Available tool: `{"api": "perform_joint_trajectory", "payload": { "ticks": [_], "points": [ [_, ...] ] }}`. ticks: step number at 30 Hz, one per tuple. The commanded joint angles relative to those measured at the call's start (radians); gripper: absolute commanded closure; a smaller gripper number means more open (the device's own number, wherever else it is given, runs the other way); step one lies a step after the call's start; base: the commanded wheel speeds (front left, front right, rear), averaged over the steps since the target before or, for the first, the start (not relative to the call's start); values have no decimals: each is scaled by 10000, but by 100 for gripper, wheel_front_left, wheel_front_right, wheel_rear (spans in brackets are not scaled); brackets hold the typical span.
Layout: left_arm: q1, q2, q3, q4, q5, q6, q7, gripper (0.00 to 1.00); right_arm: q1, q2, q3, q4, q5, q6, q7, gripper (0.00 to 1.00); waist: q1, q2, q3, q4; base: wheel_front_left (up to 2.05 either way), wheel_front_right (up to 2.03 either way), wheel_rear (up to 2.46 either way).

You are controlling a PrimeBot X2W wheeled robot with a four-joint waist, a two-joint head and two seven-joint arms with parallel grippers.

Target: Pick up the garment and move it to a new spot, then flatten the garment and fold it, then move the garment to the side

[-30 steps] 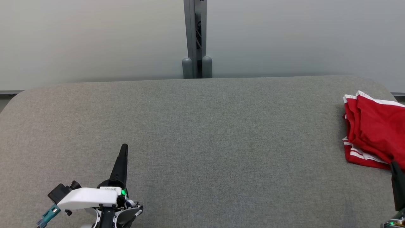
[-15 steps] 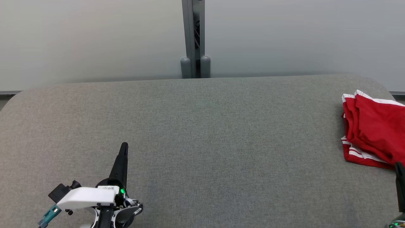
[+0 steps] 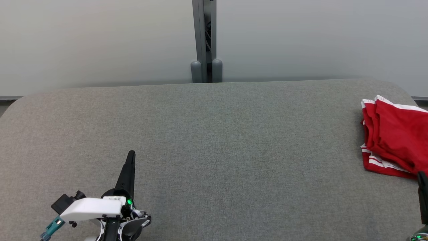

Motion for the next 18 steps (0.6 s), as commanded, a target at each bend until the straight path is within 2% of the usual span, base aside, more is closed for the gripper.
{"api": "perform_joint_trajectory", "payload": {
  "ticks": [1, 18],
  "points": [
    [-176, 44, 11, -19, -69, -39, 21, 100, 42, -99, -32, -71, 46, 4, 30, 100, 0, 0, 0, 1, 0, 0, 0],
    [-175, 44, 12, -20, -69, -39, 21, 100, 42, -99, -30, -70, 46, 4, 30, 100, 0, 0, 0, 1, 0, 0, 0]
  ]
}}
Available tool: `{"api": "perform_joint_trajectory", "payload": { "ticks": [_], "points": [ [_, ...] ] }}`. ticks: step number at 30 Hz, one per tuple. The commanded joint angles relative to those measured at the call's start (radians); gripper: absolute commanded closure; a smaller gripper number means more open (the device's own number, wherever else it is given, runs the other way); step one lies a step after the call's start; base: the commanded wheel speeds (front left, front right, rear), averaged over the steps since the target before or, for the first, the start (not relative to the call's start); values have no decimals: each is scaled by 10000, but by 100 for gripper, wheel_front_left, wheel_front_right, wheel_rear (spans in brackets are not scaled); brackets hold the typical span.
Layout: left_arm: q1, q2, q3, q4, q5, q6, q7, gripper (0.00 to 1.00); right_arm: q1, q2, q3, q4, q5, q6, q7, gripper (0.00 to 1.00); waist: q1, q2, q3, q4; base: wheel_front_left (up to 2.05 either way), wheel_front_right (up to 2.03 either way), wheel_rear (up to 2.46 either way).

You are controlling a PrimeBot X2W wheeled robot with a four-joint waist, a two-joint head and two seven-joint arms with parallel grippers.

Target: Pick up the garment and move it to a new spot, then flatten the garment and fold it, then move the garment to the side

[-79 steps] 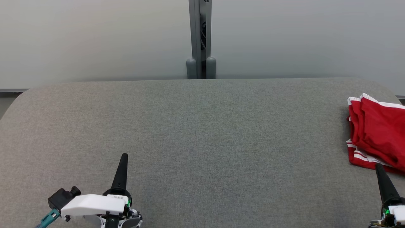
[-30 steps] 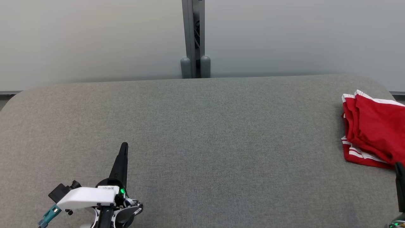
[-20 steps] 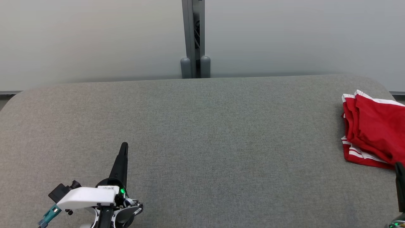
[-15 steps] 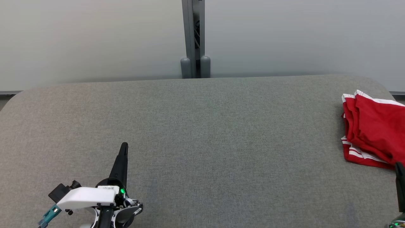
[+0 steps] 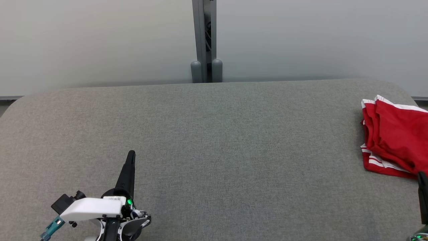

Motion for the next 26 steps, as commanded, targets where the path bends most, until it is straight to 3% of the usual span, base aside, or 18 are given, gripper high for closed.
{"api": "perform_joint_trajectory", "payload": {
  "ticks": [1, 26],
  "points": [
    [-175, 44, 12, -17, -69, -39, 21, 100, 41, -99, -32, -68, 46, 4, 30, 100, 0, -1, 0, 0, 0, 0, 0],
    [-174, 44, 12, -19, -68, -40, 21, 100, 41, -99, -31, -68, 45, 4, 19, 100, 0, -1, 0, 0, 0, 0, 0]
  ]
}}
